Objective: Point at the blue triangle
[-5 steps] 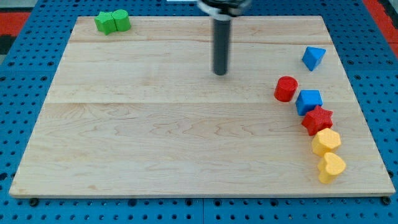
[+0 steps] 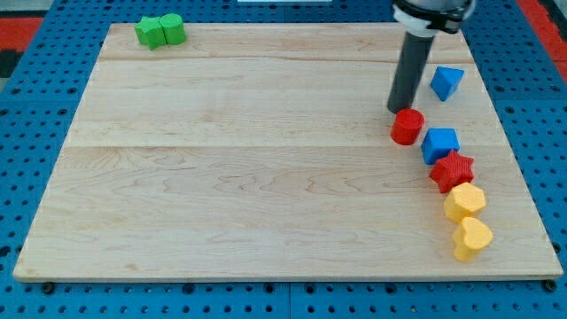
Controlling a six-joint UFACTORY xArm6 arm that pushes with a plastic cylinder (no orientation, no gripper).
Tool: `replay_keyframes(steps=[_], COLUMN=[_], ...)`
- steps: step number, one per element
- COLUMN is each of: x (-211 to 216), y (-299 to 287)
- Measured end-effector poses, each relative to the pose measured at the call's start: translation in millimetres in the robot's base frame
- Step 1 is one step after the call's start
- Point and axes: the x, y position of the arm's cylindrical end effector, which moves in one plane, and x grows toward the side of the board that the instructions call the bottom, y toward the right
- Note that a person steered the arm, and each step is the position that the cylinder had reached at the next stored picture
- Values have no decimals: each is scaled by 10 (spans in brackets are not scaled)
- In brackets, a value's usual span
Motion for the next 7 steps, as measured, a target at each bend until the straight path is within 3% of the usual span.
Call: replay_keyframes(steps=[4,7], x=[11,-233], y=[401,1424])
